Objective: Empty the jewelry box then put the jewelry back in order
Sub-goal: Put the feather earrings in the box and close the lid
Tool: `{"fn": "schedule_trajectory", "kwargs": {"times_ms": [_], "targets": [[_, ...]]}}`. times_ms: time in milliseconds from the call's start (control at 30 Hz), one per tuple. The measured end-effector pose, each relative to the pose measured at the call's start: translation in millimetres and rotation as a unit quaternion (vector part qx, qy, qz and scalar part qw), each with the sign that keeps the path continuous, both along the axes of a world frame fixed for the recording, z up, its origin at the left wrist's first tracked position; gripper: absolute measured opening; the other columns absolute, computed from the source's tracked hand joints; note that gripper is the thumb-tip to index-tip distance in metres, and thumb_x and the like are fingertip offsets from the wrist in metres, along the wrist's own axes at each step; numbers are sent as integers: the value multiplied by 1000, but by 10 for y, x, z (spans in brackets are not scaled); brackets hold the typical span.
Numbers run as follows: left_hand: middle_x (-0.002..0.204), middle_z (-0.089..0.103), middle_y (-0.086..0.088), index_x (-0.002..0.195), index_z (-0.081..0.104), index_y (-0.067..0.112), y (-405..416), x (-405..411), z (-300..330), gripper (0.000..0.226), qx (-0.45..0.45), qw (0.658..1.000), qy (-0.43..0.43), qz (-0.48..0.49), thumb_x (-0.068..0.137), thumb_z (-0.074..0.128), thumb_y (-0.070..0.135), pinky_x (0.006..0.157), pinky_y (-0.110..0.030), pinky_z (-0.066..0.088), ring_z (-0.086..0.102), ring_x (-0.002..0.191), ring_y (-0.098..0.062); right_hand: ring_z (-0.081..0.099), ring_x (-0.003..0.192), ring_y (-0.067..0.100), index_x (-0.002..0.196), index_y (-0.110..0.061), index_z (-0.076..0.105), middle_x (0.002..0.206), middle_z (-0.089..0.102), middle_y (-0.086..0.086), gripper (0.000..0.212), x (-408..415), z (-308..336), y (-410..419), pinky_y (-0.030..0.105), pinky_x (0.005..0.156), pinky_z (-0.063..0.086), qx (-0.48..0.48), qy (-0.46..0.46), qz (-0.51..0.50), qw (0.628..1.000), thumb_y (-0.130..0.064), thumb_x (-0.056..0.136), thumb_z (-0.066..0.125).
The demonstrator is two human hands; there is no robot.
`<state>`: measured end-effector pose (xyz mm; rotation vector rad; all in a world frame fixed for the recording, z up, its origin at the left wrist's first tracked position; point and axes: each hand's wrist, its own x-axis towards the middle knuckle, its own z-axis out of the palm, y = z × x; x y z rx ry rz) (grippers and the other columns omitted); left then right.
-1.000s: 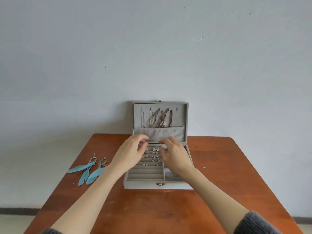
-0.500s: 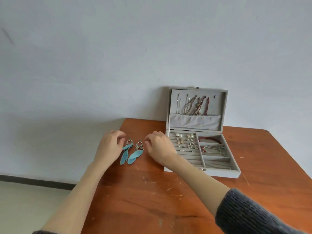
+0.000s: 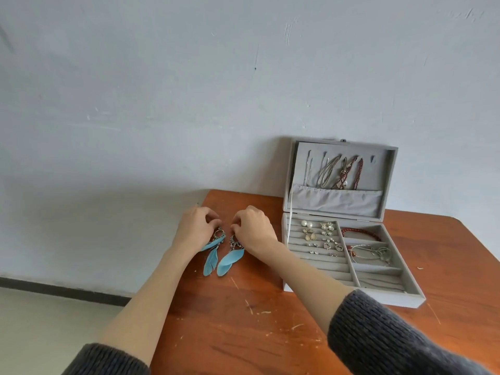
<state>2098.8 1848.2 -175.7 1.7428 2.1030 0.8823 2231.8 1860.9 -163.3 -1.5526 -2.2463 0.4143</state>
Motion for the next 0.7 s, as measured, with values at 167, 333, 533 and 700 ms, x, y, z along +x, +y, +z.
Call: {"fn": "schedule_trajectory", "kwargs": {"times_ms": [167,333,533,700], "targets": [[98,68,-2,90,70,13,-65,14,60,12,1,999,-46,3,86,63,22,75,-23,40,53,85,-10,57,99,29,101,-3,66,109,61,13,21,22,19,-5,36,83,50,-20,8,2,1000,-11,91,50],[96,66,2,90,67,15,-248,47,228,10,12,996,-90,-25,86,62,23,78,-22,40,56,92,-10,60,100,26,99,-4,66,105,67,11,19,160,199,-96,31,81,45,-43,70,5,997,-12,92,50],[85,69,9,83,62,14,-540,271,591,7,44,988,-127,-77,87,61,20,71,-13,41,62,89,-4,55,83,14,97,-4,65,99,68,9,17,535,546,-319,24,74,44,-59,153,4,986,-13,91,52],[75,70,9,77,60,16,-781,681,925,11,81,977,-149,-129,88,59,16,72,-15,43,64,78,-3,58,66,11,83,-12,55,80,69,3,9,1033,769,-564,13,54,46,-72,257,12,964,-9,90,51]]}}
